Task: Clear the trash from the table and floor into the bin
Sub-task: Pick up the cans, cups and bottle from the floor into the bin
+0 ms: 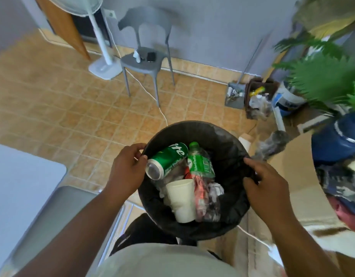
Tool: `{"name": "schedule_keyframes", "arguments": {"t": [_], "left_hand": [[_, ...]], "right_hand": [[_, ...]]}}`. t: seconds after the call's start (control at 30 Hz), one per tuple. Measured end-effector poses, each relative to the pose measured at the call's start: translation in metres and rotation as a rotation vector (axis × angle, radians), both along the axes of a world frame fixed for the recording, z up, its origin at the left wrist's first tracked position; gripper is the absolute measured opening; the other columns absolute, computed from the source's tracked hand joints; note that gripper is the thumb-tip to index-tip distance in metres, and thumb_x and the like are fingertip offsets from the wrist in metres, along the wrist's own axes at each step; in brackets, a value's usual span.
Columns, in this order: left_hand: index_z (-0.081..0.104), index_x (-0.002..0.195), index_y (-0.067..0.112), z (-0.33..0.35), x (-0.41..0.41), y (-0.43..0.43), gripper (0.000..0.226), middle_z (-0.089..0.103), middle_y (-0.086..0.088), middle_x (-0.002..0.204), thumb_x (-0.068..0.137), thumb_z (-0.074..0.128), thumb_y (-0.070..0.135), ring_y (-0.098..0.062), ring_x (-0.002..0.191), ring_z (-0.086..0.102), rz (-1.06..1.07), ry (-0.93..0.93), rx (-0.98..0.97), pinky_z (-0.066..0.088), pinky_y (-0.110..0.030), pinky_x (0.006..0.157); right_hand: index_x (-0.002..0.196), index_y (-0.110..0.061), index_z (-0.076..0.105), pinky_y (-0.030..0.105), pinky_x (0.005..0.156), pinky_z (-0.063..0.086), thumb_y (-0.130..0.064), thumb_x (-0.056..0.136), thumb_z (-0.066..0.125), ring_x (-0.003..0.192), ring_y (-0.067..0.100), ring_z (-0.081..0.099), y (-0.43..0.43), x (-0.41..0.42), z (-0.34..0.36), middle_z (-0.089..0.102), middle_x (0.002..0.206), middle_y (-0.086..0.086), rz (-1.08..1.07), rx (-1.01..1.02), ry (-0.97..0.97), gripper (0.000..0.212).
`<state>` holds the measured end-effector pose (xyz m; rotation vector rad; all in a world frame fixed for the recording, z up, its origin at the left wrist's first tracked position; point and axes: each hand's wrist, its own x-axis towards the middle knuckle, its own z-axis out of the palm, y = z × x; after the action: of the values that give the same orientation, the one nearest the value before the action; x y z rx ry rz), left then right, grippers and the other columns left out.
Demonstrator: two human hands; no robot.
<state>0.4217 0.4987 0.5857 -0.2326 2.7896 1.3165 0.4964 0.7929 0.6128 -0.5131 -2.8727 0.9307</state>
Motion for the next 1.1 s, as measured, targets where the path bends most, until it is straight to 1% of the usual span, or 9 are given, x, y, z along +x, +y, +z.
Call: {"name": "schedule_keyframes", "arguments": {"t": [0.1,0.2,0.3,0.43,0.57,0.67,0.77,0.97,1.1], "left_hand": [[0.062,0.110,0.029,0.001,-0.037,-0.010,0.028,0.058,0.004,0.090,0.090,0.053,0.013,-0.017,0.085,0.056,0.119,0.005,0.050,0.040,-0.030,0.074],[0.062,0.106,0.032,-0.006,-0.081,-0.027,0.028,0.059,0.005,0.089,0.089,0.053,0.012,-0.016,0.085,0.057,0.215,-0.002,0.081,0.044,-0.033,0.076],[0.061,0.103,0.035,-0.015,-0.132,-0.047,0.030,0.059,0.003,0.091,0.088,0.053,0.011,-0.016,0.085,0.058,0.286,-0.005,0.120,0.046,-0.035,0.076],[0.061,0.110,0.032,-0.016,-0.200,-0.077,0.034,0.059,0.001,0.095,0.089,0.051,0.007,-0.017,0.088,0.058,0.348,-0.056,0.122,0.049,-0.037,0.077],[0.060,0.112,0.034,-0.013,-0.256,-0.106,0.035,0.058,0.001,0.094,0.090,0.051,0.008,-0.023,0.085,0.060,0.400,-0.053,0.136,0.051,-0.041,0.073],[0.060,0.110,0.033,-0.008,-0.293,-0.128,0.035,0.059,-0.002,0.097,0.088,0.051,0.008,-0.029,0.086,0.061,0.469,-0.051,0.132,0.051,-0.043,0.076],[0.061,0.112,0.031,-0.005,-0.325,-0.153,0.034,0.060,-0.002,0.101,0.088,0.050,0.009,-0.026,0.091,0.061,0.540,-0.051,0.129,0.052,-0.045,0.081],[0.061,0.108,0.038,-0.015,-0.371,-0.200,0.036,0.063,-0.001,0.104,0.083,0.047,0.015,-0.023,0.093,0.064,0.775,-0.038,0.175,0.054,-0.049,0.081],[0.060,0.117,0.029,-0.015,-0.389,-0.222,0.036,0.061,-0.002,0.108,0.090,0.047,0.010,-0.022,0.096,0.062,0.971,-0.079,0.140,0.053,-0.037,0.079]], "right_hand": [[0.128,-0.022,0.062,0.035,0.094,0.045,-0.007,0.084,0.062,0.112,0.025,0.059,-0.003,-0.070,0.003,0.062,0.126,0.001,0.100,-0.022,-0.013,0.047],[0.129,-0.021,0.061,0.028,0.088,0.041,-0.008,0.087,0.061,0.107,0.024,0.059,-0.017,-0.143,-0.001,0.060,0.125,0.001,0.183,-0.038,-0.035,0.045],[0.129,-0.021,0.061,0.027,0.084,0.042,-0.007,0.087,0.061,0.093,0.018,0.057,-0.038,-0.215,-0.008,0.062,0.124,0.002,0.250,-0.042,-0.042,0.044],[0.130,-0.022,0.060,0.026,0.077,0.040,-0.007,0.088,0.061,0.075,0.007,0.052,-0.068,-0.303,-0.006,0.062,0.121,0.000,0.315,-0.058,-0.060,0.045],[0.129,-0.022,0.061,0.025,0.083,0.040,-0.008,0.088,0.063,0.090,0.011,0.054,-0.099,-0.379,0.001,0.063,0.122,0.001,0.386,-0.052,-0.051,0.043],[0.129,-0.021,0.060,0.022,0.080,0.037,-0.009,0.089,0.062,0.090,0.012,0.054,-0.125,-0.436,0.006,0.063,0.117,0.001,0.461,-0.028,-0.070,0.042],[0.130,-0.022,0.060,0.023,0.077,0.036,-0.010,0.090,0.060,0.087,0.012,0.052,-0.156,-0.489,0.011,0.063,0.113,0.001,0.523,-0.035,-0.068,0.042],[0.131,-0.019,0.059,0.024,0.079,0.037,-0.008,0.090,0.060,0.094,0.017,0.054,-0.234,-0.598,-0.001,0.062,0.112,0.003,0.751,-0.022,-0.081,0.042],[0.132,-0.019,0.058,0.024,0.079,0.035,-0.009,0.090,0.060,0.090,0.013,0.051,-0.293,-0.660,-0.008,0.062,0.118,0.003,0.939,-0.018,-0.101,0.043]]}}
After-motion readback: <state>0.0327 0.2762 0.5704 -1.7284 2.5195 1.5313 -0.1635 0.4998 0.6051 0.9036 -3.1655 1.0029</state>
